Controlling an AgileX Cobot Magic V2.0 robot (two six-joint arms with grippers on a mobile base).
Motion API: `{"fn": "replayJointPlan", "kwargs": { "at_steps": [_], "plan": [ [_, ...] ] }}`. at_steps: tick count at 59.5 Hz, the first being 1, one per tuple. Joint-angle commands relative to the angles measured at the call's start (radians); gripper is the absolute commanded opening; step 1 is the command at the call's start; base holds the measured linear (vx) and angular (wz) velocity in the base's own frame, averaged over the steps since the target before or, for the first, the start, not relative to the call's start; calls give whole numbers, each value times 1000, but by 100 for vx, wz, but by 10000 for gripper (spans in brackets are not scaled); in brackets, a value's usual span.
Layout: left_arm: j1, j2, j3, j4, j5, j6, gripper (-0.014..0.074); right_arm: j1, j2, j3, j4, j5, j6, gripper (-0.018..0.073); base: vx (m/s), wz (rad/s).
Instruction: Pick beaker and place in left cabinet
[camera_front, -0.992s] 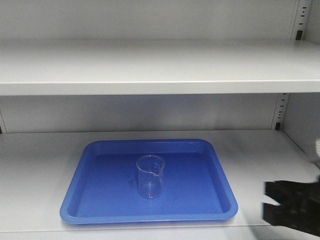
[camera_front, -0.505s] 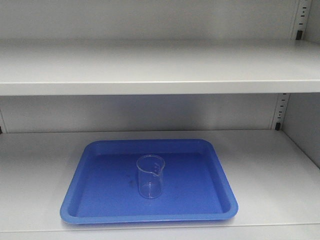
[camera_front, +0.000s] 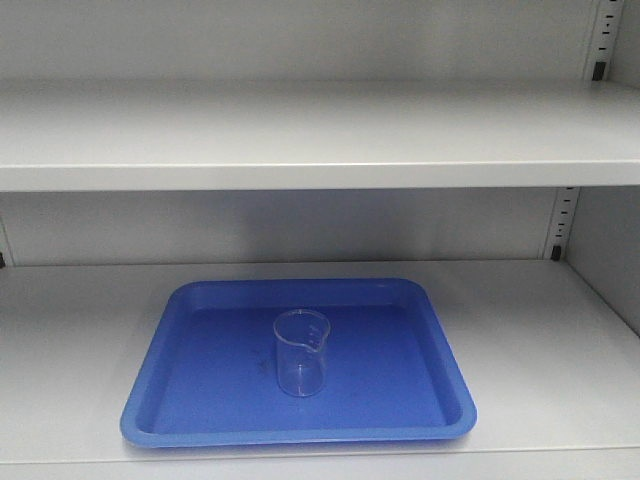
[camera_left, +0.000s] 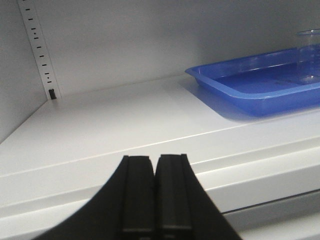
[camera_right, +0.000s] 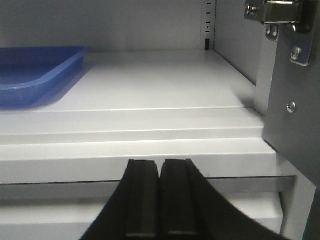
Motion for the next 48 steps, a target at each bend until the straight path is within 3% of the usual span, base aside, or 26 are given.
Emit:
{"fn": "replayJointPlan", "kwargs": {
  "at_steps": [1,48],
  "plan": [
    [-1,-19,16,-3,-75,-3,1,3,-14,6,-11,-77,-6,-3,0,0],
    [-1,-19,16,-3,-75,-3,1,3,-14,6,-11,-77,-11,-3,0,0]
  ]
}}
